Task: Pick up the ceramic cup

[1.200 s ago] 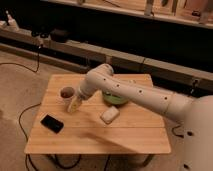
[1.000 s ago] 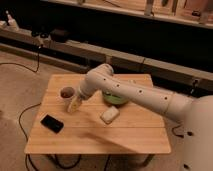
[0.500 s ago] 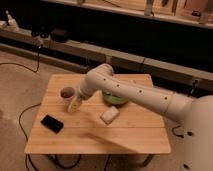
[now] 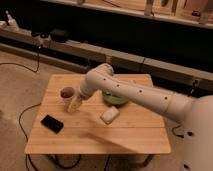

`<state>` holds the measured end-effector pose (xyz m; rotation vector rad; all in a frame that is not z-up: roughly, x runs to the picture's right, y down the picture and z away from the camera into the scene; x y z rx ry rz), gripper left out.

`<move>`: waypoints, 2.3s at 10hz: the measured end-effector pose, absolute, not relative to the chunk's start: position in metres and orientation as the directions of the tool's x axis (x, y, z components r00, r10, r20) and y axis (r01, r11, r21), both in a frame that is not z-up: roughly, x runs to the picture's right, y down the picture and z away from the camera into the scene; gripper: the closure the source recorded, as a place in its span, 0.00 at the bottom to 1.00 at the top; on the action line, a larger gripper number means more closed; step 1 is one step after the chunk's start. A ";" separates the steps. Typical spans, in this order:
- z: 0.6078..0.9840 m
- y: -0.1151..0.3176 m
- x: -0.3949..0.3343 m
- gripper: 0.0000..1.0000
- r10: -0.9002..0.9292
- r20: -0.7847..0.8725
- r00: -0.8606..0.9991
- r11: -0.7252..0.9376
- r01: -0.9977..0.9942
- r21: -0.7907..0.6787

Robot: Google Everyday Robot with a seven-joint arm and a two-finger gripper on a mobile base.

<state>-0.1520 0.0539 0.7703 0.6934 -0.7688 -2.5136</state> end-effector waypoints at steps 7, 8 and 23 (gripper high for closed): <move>0.770 0.054 -0.152 0.20 -0.518 -0.335 -0.787 -0.759 0.242 0.605; 0.770 0.054 -0.152 0.20 -0.518 -0.335 -0.787 -0.759 0.242 0.605; 0.765 -0.045 -0.103 0.20 -0.763 -0.121 -0.636 -0.611 0.647 0.456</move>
